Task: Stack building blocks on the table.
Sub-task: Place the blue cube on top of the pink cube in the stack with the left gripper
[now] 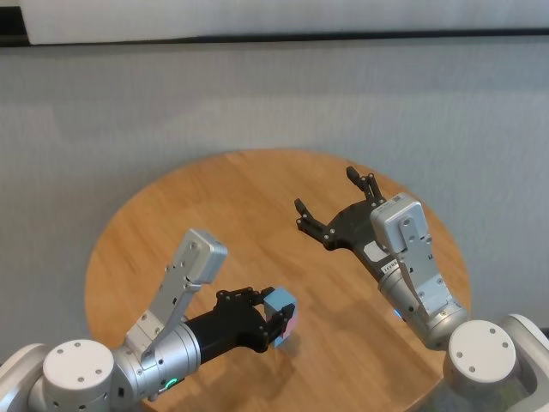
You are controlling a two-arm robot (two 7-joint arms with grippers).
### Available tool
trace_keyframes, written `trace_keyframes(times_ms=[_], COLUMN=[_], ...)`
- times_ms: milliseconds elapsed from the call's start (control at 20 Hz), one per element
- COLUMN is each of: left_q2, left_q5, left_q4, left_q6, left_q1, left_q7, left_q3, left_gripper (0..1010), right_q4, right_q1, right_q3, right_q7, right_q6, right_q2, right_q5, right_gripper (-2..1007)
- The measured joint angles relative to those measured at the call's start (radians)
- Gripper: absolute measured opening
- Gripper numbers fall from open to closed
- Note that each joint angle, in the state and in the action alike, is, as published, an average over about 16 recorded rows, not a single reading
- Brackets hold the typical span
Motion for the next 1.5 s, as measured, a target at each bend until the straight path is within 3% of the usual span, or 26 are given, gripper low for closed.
trace_keyframes(times_ms=[1500], left_q2=[0.005], left_q5=[0.01], left_q4=[0.013], left_q6=[-0.018], left_q1=[-0.016], left_q7=[0.001], left_q3=[0.022], left_gripper=[405], right_q4=[0.0], right_q1=[0.0], right_q3=[0.0], right_q7=[0.0], right_q6=[0.0], right_q2=[0.0], right_q5=[0.0], right_gripper=[1001])
